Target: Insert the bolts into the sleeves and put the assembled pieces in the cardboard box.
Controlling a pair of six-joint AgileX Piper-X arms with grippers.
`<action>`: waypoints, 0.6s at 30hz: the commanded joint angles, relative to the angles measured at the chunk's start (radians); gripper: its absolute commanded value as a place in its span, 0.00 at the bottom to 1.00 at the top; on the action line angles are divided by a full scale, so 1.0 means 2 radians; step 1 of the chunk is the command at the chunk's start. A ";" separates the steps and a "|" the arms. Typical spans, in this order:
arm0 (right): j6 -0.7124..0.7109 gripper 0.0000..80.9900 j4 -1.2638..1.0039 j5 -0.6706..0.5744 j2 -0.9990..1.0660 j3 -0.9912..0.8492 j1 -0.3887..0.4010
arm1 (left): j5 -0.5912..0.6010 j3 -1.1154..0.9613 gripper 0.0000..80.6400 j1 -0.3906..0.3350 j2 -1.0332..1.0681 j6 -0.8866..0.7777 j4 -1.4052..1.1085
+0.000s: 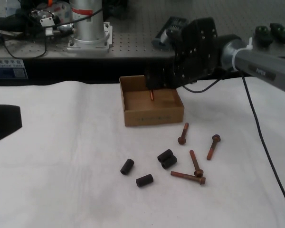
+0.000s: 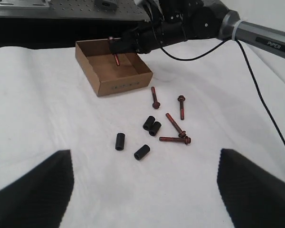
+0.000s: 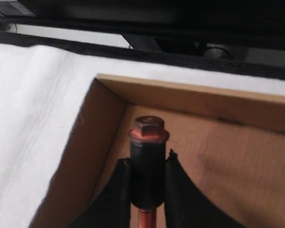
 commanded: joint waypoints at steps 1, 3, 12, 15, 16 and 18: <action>-0.010 0.02 0.009 -0.002 -0.005 -0.010 0.000 | -0.011 -0.002 0.65 0.001 -0.004 0.005 -0.002; -0.020 0.16 0.023 -0.002 -0.006 -0.010 0.000 | -0.014 -0.002 0.59 0.001 -0.004 0.006 -0.002; -0.025 0.41 0.080 0.005 -0.020 -0.015 0.000 | -0.021 -0.002 0.50 0.001 -0.004 0.030 -0.002; -0.025 0.41 0.095 -0.010 -0.037 -0.015 0.000 | -0.021 -0.002 0.50 0.001 -0.004 0.030 -0.002; -0.025 0.41 0.104 -0.014 -0.045 -0.015 0.000 | -0.021 -0.002 0.50 0.001 -0.004 0.030 -0.002; -0.031 0.41 0.135 -0.020 -0.065 -0.015 0.000 | -0.021 -0.002 0.50 0.001 -0.004 0.030 -0.002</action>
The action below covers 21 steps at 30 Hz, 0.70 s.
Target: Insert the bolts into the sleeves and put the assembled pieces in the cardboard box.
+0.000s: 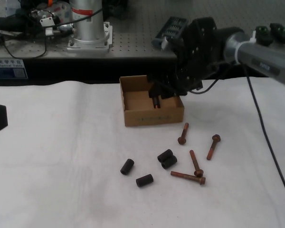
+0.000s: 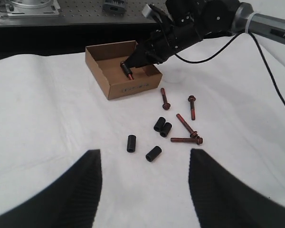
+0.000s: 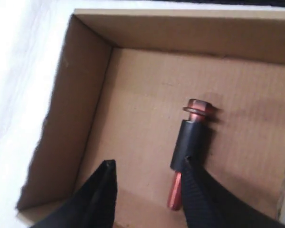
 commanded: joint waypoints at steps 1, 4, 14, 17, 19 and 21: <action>-0.021 0.41 0.065 -0.022 -0.055 -0.007 0.000 | -0.007 -0.002 0.50 0.000 -0.004 0.005 -0.002; -0.057 0.41 0.156 -0.013 -0.090 -0.007 0.000 | -0.007 -0.002 0.50 0.000 -0.004 0.005 -0.002; -0.130 0.41 0.290 0.028 -0.229 0.143 0.015 | -0.007 -0.002 0.50 0.000 -0.004 0.005 -0.002; -0.130 0.41 0.263 0.028 -0.302 0.241 0.026 | -0.007 -0.002 0.50 0.000 -0.004 0.005 -0.002; -0.127 0.41 0.245 0.028 -0.354 0.301 0.034 | -0.007 -0.002 0.50 0.000 -0.004 0.005 -0.002; -0.117 0.41 0.228 0.030 -0.404 0.359 0.043 | -0.007 -0.002 0.50 0.000 -0.004 0.005 -0.002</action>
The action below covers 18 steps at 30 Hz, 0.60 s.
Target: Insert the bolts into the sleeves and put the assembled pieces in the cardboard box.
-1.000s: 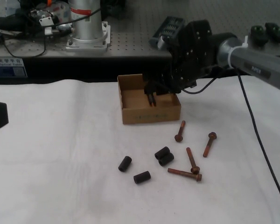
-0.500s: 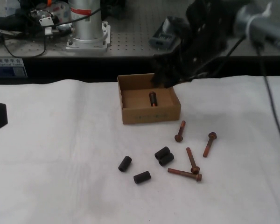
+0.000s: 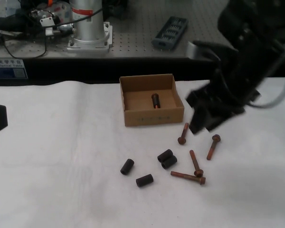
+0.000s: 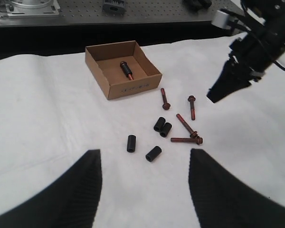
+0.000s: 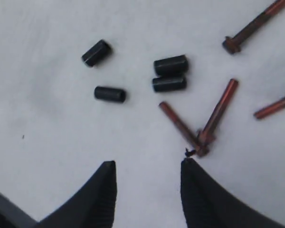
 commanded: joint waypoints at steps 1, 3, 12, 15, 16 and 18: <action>0.010 0.41 -0.025 -0.001 -0.079 0.076 0.012 | -0.007 -0.002 0.50 0.000 -0.004 0.005 -0.002; 0.027 0.41 -0.036 -0.001 -0.131 0.135 0.020 | -0.007 -0.002 0.50 0.000 -0.004 0.005 -0.002; 0.124 0.41 -0.063 0.001 -0.378 0.319 0.041 | -0.007 -0.002 0.50 0.000 -0.004 0.005 -0.002; 0.151 0.41 -0.083 0.011 -0.450 0.348 0.041 | -0.007 -0.002 0.50 0.000 -0.004 0.005 -0.002; 0.157 0.41 -0.091 0.016 -0.468 0.355 0.041 | -0.007 -0.002 0.50 0.000 -0.004 0.005 -0.002; 0.165 0.41 -0.103 0.021 -0.496 0.362 0.041 | -0.007 -0.002 0.50 0.000 -0.004 0.005 -0.002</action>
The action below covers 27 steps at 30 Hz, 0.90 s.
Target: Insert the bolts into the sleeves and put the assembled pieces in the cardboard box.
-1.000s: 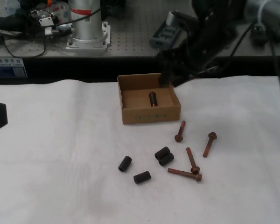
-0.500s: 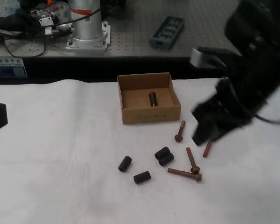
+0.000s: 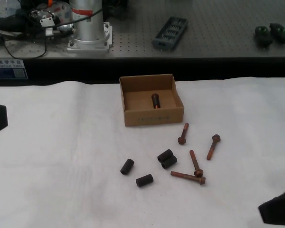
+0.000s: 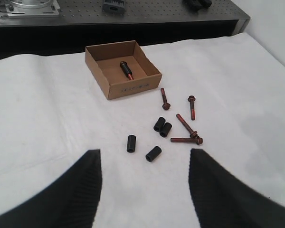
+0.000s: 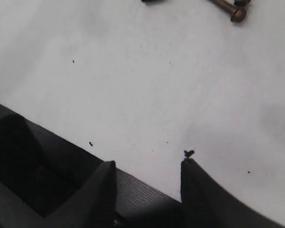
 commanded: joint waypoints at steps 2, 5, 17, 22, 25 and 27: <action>0.018 0.41 -0.035 0.007 -0.043 0.014 0.001 | -0.007 -0.002 0.50 0.000 -0.004 0.005 -0.003; 0.018 0.41 -0.046 0.007 -0.054 0.013 0.001 | -0.007 -0.002 0.50 0.000 -0.004 0.005 -0.003; 0.178 0.41 -0.152 0.063 0.098 0.011 0.001 | -0.007 -0.002 0.50 0.000 -0.004 0.005 -0.004; 0.168 0.41 -0.167 0.127 0.249 -0.043 0.000 | -0.007 -0.002 0.50 0.000 -0.004 0.005 -0.004; 0.160 0.41 -0.167 0.159 0.336 -0.091 -0.009 | -0.007 -0.002 0.50 0.000 -0.004 0.005 -0.004; 0.160 0.41 -0.167 0.159 0.388 -0.130 -0.019 | -0.007 -0.002 0.50 0.000 -0.004 0.005 -0.004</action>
